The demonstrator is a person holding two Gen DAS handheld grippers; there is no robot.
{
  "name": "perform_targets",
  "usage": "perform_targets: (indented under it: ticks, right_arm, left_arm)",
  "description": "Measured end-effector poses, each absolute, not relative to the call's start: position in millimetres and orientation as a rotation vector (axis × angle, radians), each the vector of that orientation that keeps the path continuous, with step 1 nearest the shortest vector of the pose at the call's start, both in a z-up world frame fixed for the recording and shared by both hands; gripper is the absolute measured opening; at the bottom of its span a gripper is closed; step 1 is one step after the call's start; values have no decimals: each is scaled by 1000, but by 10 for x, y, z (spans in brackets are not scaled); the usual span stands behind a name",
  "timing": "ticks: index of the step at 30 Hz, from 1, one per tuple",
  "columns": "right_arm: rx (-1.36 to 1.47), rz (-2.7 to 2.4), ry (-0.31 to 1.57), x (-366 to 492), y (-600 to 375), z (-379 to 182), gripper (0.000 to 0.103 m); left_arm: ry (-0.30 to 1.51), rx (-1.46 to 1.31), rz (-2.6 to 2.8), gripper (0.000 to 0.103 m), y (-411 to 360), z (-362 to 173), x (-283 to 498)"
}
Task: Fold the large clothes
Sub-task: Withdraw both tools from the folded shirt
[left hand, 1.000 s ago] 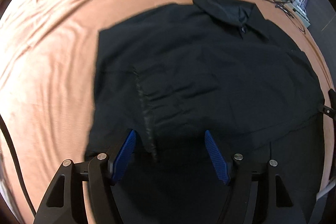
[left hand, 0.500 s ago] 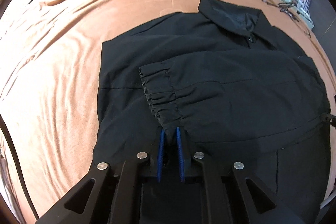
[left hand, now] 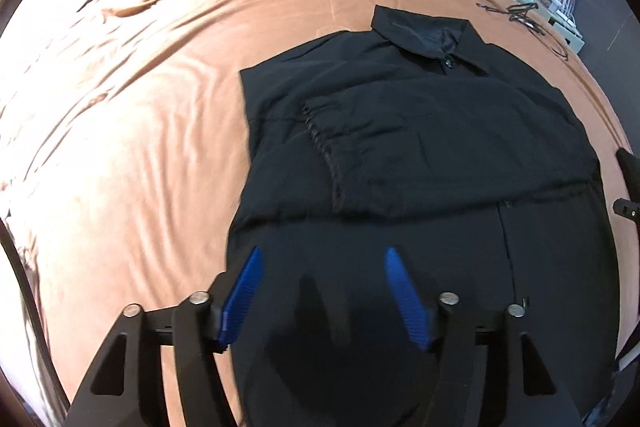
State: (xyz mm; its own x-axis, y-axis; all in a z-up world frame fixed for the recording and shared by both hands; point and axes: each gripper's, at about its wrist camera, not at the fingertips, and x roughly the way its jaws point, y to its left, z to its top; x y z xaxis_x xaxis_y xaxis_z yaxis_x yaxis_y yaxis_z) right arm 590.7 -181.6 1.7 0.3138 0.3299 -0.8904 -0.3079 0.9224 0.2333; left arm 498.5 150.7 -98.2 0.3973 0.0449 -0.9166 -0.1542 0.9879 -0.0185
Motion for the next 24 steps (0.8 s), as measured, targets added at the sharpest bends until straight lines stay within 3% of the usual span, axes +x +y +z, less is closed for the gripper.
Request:
perform_targets:
  ticks: [24]
  right_arm:
    - [62, 513, 1082, 4066, -2694, 76, 72]
  left_arm:
    - [1071, -236, 207, 68, 1548, -806, 2615]
